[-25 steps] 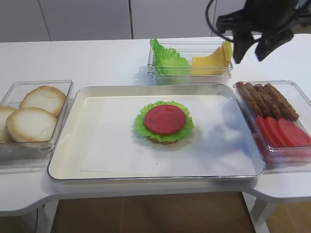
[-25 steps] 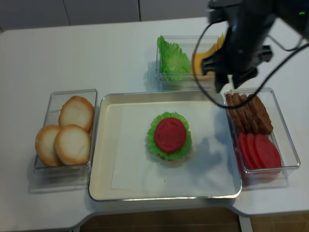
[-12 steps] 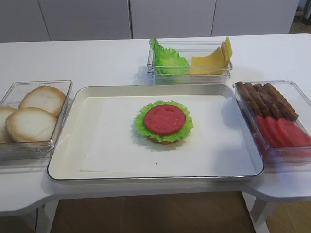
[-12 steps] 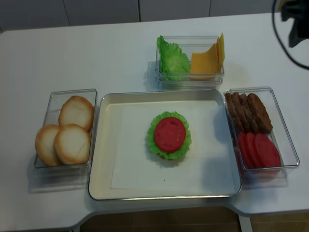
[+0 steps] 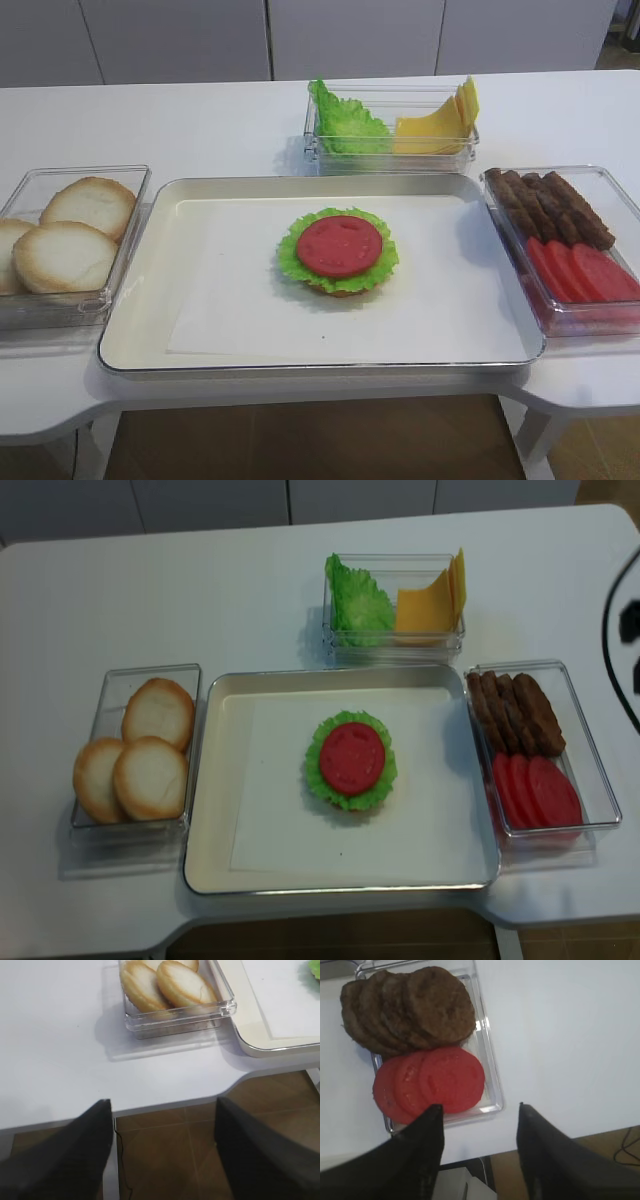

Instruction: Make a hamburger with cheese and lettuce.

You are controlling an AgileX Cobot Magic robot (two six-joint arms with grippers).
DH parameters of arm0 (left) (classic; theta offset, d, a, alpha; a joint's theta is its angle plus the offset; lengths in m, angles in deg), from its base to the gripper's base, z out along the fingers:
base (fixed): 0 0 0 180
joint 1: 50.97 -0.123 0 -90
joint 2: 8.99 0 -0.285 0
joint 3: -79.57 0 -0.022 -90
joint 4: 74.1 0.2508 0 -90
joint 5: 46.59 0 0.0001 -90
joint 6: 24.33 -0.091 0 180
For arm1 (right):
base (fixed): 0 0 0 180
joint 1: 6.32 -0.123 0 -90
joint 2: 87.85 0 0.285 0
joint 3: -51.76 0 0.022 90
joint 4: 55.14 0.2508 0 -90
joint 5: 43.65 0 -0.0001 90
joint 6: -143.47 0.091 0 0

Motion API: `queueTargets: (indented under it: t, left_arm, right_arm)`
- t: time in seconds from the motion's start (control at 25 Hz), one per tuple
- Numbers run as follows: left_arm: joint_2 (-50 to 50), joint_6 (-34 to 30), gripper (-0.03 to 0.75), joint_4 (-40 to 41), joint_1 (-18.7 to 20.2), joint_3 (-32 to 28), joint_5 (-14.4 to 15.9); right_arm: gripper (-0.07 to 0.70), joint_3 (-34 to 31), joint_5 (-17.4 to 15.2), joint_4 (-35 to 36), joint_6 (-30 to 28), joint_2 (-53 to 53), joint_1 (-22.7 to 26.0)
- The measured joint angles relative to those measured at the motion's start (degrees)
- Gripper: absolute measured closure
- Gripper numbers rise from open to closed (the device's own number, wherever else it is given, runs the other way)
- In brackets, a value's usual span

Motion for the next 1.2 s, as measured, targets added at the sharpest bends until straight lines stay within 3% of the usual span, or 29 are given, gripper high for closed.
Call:
queueTargets:
  t: [0.52,1.2]
  left_arm:
    - [0.00,0.00,0.249,0.00,0.00,0.00,0.00]
    - [0.00,0.00,0.249,0.00,0.00,0.00,0.00]
  right_arm:
    - [0.269,-10.63,-0.79,-4.06,0.24,27.57,0.00]
    - [0.269,-27.35,-1.43,-0.24,-2.14,58.48,0.00]
